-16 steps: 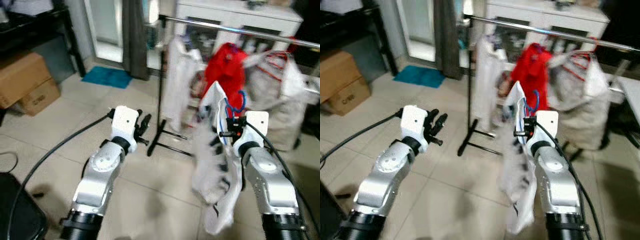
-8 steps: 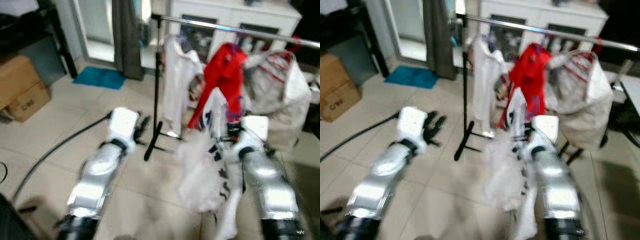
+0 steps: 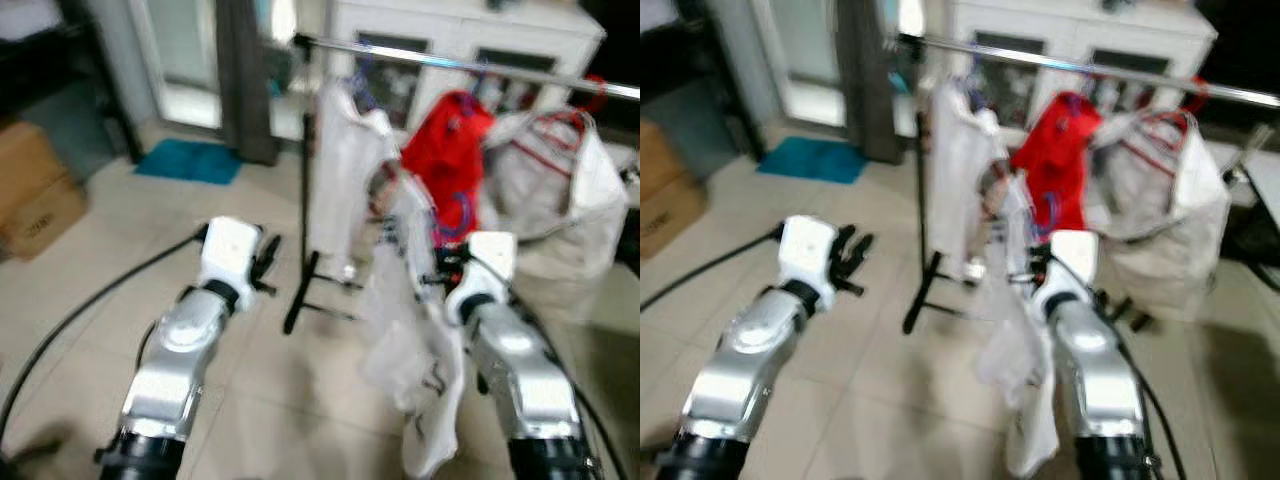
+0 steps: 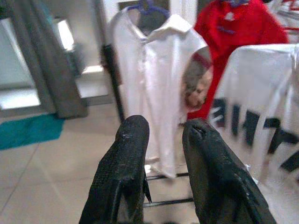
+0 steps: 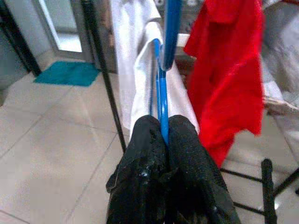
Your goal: Hang hanger
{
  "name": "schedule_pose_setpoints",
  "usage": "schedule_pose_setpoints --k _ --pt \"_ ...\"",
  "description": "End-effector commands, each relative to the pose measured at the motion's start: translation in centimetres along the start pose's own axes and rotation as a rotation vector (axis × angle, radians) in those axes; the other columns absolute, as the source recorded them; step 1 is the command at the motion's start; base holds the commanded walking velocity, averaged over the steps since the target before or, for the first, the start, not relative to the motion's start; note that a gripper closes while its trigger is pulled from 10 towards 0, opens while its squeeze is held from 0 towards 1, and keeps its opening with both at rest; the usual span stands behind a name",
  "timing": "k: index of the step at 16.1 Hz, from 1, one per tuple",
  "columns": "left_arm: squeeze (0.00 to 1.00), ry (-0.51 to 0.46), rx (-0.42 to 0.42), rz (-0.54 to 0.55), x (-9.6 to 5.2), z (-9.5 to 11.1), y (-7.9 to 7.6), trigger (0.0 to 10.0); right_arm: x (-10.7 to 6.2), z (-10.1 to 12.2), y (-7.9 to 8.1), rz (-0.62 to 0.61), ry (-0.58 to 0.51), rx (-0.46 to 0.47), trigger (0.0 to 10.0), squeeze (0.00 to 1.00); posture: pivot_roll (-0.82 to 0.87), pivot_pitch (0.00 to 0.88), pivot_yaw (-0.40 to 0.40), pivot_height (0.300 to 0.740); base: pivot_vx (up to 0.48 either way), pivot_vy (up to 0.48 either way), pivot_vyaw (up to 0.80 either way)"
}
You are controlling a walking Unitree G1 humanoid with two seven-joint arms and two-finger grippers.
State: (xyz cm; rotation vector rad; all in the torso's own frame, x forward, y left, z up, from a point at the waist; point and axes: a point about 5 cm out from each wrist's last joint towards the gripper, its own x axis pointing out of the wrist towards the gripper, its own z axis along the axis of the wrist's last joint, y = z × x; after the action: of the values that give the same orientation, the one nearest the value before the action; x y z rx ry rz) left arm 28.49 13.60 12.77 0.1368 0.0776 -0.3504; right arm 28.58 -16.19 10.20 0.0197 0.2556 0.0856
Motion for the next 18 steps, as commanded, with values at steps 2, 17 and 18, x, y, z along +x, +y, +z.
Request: schedule_pose_setpoints --k 2,17,18 --pt "0.0 -0.019 0.001 -0.042 0.39 0.67 -1.02 10.0 -0.21 0.63 -1.33 -0.049 -0.022 -0.005 10.0 0.0 0.06 0.024 -0.023 0.74 0.334 0.0 0.0" --pt "0.0 -0.008 0.019 -0.062 0.15 0.52 -1.32 10.0 0.07 -0.13 -1.12 0.025 0.039 -0.078 10.0 0.0 0.07 0.01 -0.028 0.74 0.334 0.0 0.0" --pt "0.0 -0.008 0.019 -0.062 0.14 0.54 -1.33 10.0 0.13 0.03 -1.21 0.024 0.036 -0.083 10.0 0.0 0.07 0.01 -0.028 0.74 0.334 0.0 0.0"
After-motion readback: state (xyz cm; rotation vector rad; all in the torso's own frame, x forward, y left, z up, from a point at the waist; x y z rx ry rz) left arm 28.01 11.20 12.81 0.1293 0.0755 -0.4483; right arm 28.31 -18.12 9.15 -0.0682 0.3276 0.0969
